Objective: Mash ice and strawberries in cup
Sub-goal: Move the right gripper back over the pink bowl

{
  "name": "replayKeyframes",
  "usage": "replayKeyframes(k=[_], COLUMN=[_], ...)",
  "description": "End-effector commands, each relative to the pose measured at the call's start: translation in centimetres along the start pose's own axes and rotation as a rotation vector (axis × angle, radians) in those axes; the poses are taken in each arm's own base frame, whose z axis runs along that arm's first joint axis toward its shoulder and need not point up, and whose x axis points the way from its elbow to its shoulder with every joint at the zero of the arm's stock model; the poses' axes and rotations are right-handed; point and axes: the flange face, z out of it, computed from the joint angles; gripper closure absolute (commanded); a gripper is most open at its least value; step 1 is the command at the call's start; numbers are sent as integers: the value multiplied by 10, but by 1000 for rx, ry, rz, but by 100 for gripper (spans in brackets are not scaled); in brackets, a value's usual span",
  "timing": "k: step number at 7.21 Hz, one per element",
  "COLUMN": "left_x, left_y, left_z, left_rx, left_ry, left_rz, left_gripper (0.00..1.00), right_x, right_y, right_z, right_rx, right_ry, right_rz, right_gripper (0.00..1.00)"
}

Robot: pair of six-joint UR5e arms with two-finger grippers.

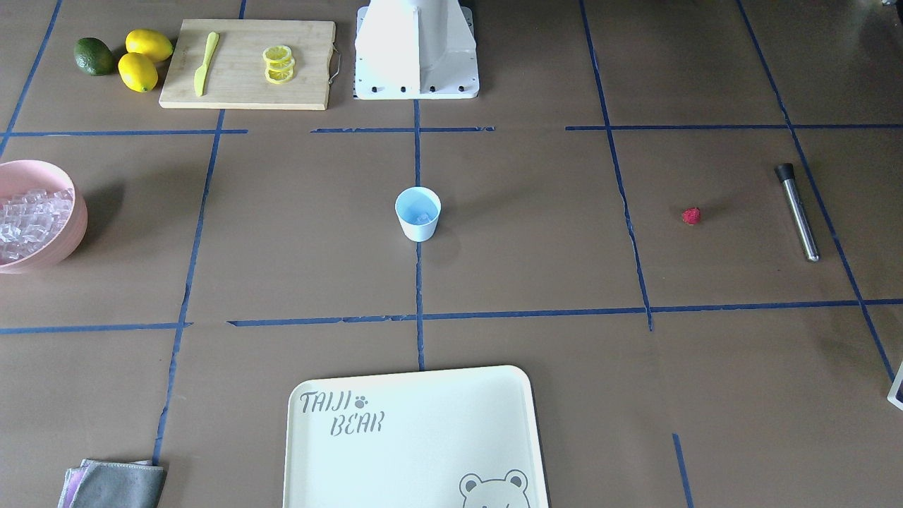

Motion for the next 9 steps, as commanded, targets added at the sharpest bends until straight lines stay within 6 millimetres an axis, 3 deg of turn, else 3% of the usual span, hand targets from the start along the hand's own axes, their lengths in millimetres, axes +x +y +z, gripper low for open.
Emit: replayKeyframes(k=[1,2,3,5,9], left_x=[0,0,0,1,0], left_y=[0,0,0,0,0], left_z=[0,0,0,-1,0], left_rx=[1,0,1,2,0], left_ry=[1,-1,1,-1,-1], left_rz=[-3,-3,-3,-2,-3], left_gripper=[0,0,0,0,0], right_x=[-2,-1,13,14,8], right_y=[5,8,17,21,17], right_z=[54,75,97,111,109], right_rx=[13,29,37,23,31], right_ry=[49,36,22,16,10], right_rz=[16,22,17,35,14], right_gripper=[1,1,1,2,14])
